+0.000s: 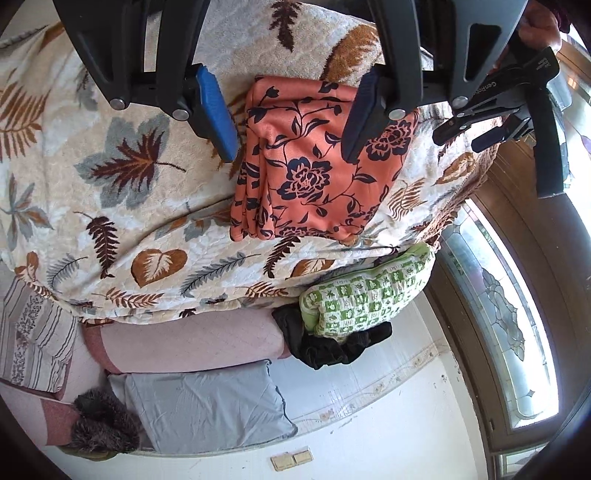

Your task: Fold small clothes

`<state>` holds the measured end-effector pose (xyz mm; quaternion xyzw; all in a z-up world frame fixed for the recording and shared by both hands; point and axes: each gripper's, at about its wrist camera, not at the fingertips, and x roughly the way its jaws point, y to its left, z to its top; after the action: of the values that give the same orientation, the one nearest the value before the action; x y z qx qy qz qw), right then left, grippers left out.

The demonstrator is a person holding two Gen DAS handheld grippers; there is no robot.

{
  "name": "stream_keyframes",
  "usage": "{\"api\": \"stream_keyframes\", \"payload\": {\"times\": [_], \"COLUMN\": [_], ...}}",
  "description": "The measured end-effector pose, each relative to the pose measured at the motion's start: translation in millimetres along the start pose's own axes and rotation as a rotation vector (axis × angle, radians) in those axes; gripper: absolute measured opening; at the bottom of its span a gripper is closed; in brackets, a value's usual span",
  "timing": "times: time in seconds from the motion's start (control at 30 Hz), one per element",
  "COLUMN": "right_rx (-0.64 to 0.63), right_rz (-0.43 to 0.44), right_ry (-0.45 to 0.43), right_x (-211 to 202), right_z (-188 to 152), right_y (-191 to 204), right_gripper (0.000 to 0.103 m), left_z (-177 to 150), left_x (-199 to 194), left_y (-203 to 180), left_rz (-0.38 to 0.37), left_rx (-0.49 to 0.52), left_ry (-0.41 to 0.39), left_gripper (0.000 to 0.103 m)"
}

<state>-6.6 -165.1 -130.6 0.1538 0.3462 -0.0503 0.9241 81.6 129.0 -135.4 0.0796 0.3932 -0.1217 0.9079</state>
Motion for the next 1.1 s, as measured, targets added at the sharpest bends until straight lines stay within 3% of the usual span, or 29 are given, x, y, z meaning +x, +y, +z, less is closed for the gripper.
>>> {"api": "stream_keyframes", "payload": {"times": [0.1, 0.2, 1.1], "right_rx": [0.001, -0.012, -0.105], "right_rz": [0.010, 0.025, 0.015], "right_ry": [-0.026, -0.048, -0.161], "right_x": [-15, -29, -112], "right_z": [10, 16, 55], "right_y": [10, 23, 97], "right_gripper": [0.065, 0.067, 0.069], "left_z": [9, 16, 61], "left_x": [-20, -40, -181], "left_y": [3, 8, 37], "left_rz": [0.057, 0.056, 0.112], "left_rx": [0.004, 0.007, -0.072], "left_ry": [-0.046, -0.101, -0.292], "left_gripper": [0.093, 0.093, 0.094]}}
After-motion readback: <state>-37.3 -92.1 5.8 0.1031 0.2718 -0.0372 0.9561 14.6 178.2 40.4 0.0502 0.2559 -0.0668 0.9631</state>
